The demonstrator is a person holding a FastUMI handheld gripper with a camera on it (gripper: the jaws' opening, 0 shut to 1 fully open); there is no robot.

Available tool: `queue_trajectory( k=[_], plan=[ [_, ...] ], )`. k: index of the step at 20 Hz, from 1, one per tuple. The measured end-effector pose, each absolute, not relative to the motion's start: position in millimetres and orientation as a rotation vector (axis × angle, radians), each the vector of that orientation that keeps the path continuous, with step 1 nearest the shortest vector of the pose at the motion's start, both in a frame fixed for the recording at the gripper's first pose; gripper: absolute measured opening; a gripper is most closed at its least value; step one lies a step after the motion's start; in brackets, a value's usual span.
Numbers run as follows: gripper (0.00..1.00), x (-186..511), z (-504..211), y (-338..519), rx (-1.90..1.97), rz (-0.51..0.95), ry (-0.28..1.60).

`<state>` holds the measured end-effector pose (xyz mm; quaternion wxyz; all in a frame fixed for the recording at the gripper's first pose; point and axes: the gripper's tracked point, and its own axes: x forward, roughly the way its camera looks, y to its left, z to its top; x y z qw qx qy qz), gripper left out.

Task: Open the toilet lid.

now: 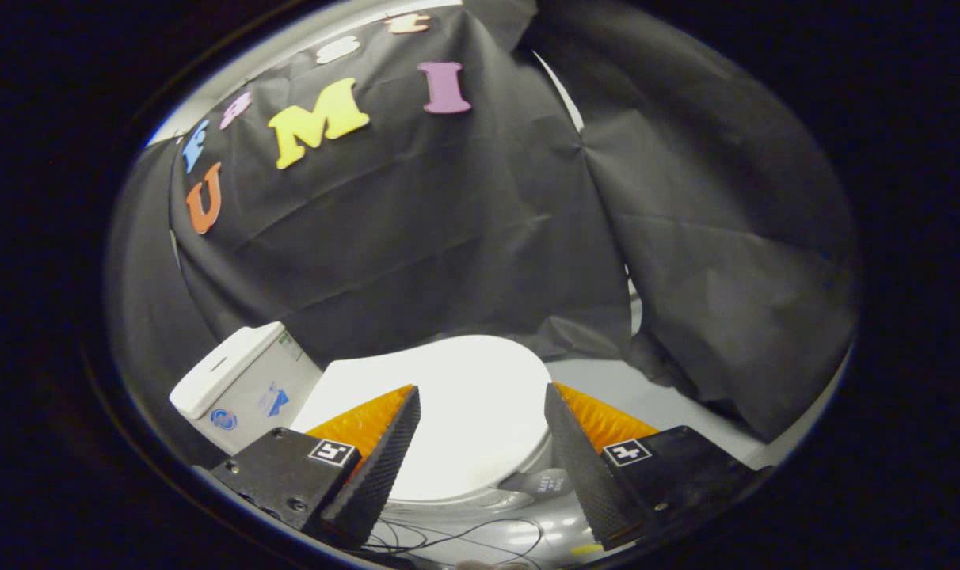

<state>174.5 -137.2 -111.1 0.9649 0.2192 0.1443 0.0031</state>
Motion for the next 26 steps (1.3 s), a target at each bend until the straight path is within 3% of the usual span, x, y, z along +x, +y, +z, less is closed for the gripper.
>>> queue_trajectory(
  k=[15,18,23,26],
  plan=[
    [0.95,174,-217,-132,0.955,0.039,0.520],
    [0.87,173,-221,-128,1.052,0.055,0.536],
    [0.56,173,-227,-120,1.107,0.088,0.561],
    [0.43,174,-231,-111,1.076,0.113,0.585]
  ],
)
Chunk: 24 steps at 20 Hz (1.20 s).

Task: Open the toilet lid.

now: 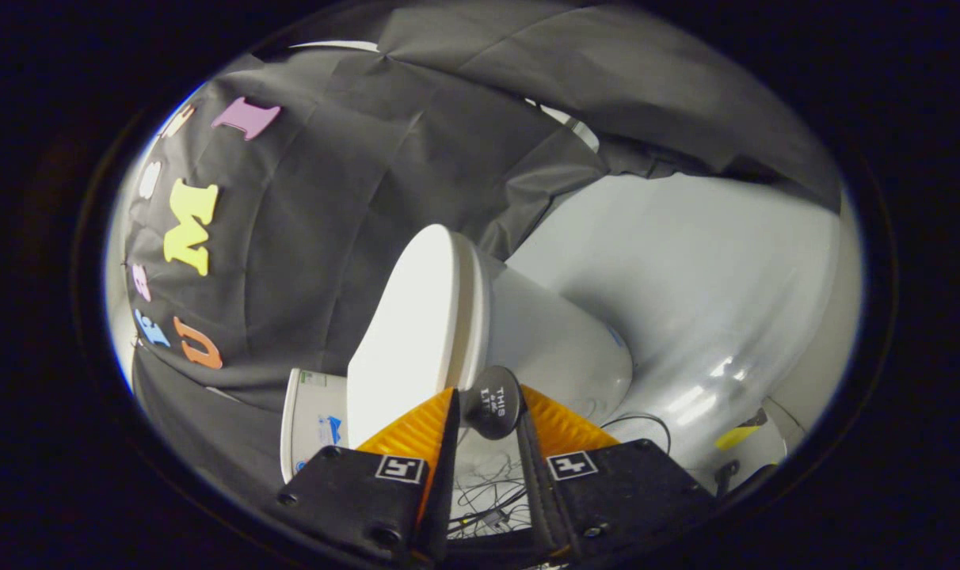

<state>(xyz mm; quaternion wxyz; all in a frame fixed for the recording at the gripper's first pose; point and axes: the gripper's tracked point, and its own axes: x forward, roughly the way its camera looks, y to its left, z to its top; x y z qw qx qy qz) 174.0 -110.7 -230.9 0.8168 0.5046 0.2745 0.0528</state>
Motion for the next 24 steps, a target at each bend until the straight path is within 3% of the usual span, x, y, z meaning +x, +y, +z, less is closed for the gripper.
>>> queue_trajectory(
  k=[9,24],
  plan=[
    [0.11,172,-224,-119,1.178,0.178,0.539],
    [0.04,171,-191,-117,1.228,0.157,0.494]
  ],
)
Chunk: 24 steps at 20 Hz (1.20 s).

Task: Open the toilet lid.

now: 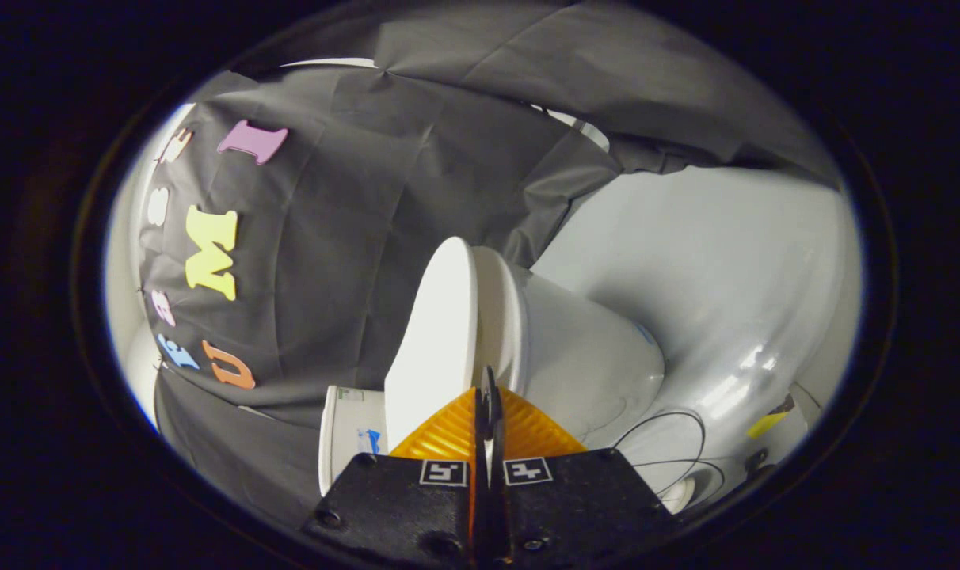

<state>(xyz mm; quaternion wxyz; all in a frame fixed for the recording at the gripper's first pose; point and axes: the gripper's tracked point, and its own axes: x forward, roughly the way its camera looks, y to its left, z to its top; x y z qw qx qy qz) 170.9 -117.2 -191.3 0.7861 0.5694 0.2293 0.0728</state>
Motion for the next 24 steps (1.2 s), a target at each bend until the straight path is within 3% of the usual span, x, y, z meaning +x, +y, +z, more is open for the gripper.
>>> queue_trajectory(
  k=[24],
  plan=[
    [0.04,155,-97,-83,1.006,0.098,0.380]
  ],
)
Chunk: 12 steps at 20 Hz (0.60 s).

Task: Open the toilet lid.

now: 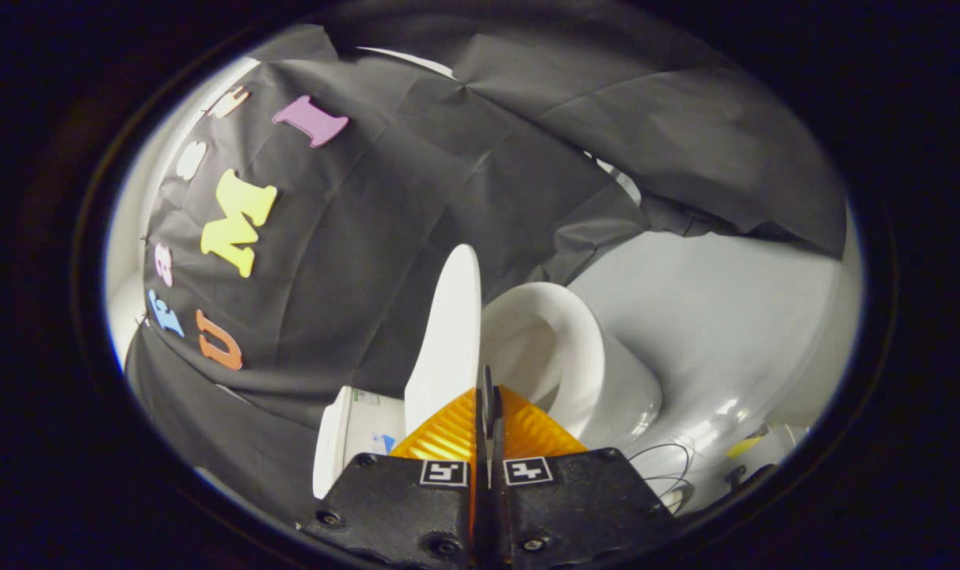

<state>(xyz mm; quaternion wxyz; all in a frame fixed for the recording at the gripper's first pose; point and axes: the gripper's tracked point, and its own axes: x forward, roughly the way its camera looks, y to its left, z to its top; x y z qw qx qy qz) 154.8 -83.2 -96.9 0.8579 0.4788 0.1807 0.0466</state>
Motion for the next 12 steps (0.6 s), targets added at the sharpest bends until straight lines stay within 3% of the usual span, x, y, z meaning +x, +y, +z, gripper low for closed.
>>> queue_trajectory(
  k=[12],
  plan=[
    [0.04,143,-48,-58,0.849,0.082,0.303]
  ],
)
